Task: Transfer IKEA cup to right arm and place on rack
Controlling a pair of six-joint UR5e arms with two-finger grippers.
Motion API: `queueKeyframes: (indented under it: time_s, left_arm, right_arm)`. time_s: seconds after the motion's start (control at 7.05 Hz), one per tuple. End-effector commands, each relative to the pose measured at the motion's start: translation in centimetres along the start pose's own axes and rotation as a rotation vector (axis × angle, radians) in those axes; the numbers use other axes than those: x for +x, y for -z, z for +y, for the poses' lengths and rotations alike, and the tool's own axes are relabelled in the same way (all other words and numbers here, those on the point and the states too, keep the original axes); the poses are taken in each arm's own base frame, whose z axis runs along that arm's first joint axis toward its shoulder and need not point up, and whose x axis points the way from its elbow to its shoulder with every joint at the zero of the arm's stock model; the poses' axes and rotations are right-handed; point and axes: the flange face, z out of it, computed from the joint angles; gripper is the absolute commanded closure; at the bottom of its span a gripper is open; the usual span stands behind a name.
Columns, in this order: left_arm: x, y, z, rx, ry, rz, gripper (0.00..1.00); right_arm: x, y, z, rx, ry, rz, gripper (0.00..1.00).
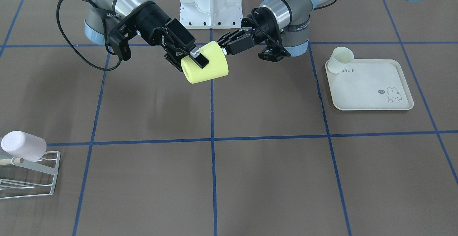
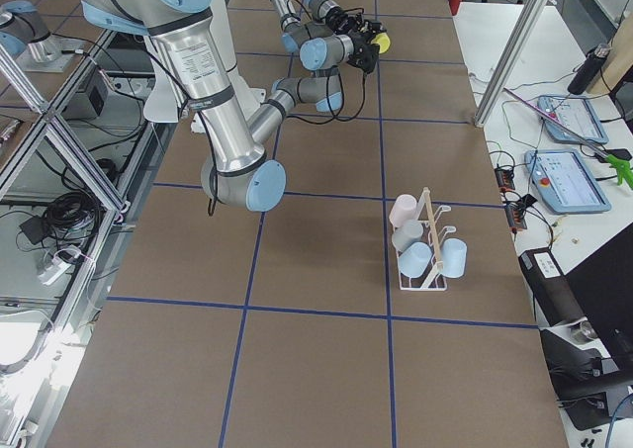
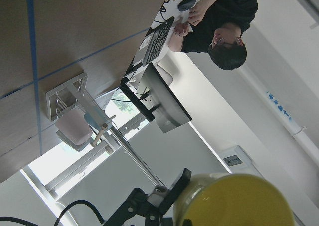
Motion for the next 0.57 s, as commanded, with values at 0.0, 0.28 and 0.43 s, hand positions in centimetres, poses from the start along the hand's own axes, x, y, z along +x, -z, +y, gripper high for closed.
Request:
queueKeyframes:
  time_s: [0.0, 0.28, 0.43]
  left_arm:
    - [-0.5, 0.2, 0.1, -0.003, -0.064, -0.006, 0.00]
    - [-0.3, 0.4, 0.2, -0.006, -0.065, -0.004, 0.00]
    - [0.2, 0.6, 0.2, -0.011, -0.071, 0.003, 0.00]
  right_arm:
    - [-0.4, -0.8, 0.1, 0.000, -0.006, -0.007, 1.00]
    - [-0.8, -0.7, -0.4, 0.005, -0.003, -0.013, 1.00]
    - [-1.5, -0.6, -1.8, 0.023, 0.003, -0.021, 1.00]
